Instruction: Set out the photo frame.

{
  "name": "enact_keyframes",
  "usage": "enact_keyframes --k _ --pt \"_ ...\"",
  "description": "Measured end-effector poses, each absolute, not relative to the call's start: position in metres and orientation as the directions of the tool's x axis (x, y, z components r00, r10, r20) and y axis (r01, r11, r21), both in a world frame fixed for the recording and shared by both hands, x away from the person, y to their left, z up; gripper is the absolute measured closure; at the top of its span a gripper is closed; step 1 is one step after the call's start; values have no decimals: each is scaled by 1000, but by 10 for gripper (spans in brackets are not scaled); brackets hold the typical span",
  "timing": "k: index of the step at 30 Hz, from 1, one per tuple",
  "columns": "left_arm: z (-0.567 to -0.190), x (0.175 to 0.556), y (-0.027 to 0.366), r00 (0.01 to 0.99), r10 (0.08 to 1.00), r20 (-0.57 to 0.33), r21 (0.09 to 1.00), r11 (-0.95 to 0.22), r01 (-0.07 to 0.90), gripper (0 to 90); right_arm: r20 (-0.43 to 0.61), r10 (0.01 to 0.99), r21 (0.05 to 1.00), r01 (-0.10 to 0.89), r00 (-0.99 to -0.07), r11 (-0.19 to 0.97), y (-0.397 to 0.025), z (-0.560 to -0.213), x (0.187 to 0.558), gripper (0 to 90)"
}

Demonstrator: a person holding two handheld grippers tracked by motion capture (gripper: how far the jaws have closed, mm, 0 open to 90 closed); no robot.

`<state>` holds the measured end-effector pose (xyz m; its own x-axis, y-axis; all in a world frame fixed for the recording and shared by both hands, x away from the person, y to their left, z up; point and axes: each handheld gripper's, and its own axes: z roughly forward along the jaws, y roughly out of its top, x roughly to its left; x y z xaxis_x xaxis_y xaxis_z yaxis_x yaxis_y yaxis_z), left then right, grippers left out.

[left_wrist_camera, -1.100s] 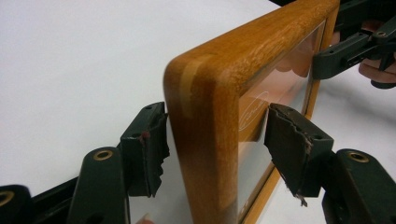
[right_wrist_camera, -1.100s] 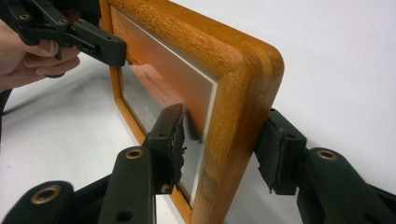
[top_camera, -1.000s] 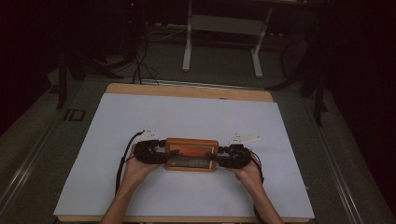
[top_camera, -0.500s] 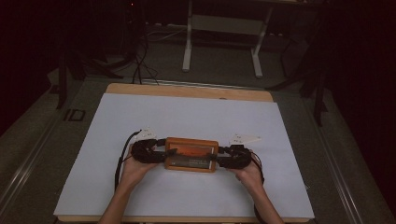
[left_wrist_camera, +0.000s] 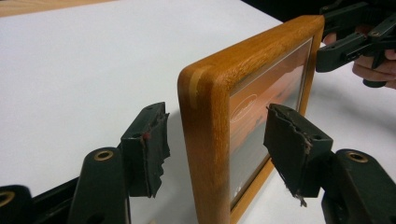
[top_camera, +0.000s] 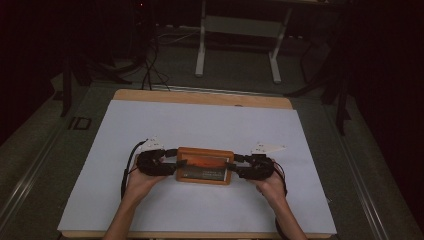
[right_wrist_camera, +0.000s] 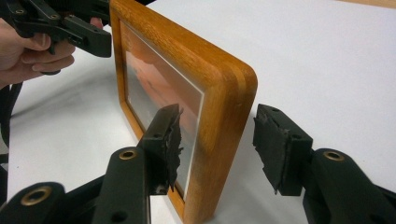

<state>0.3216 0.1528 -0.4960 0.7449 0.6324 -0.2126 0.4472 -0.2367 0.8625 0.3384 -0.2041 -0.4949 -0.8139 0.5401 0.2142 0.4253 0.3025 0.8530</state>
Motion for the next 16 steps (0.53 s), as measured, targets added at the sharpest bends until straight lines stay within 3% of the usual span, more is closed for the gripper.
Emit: enact_keyframes --k 16 --pt "-484 313 181 743 624 -240 870 -203 450 432 202 504 859 399 -840 321 -219 -488 335 506"
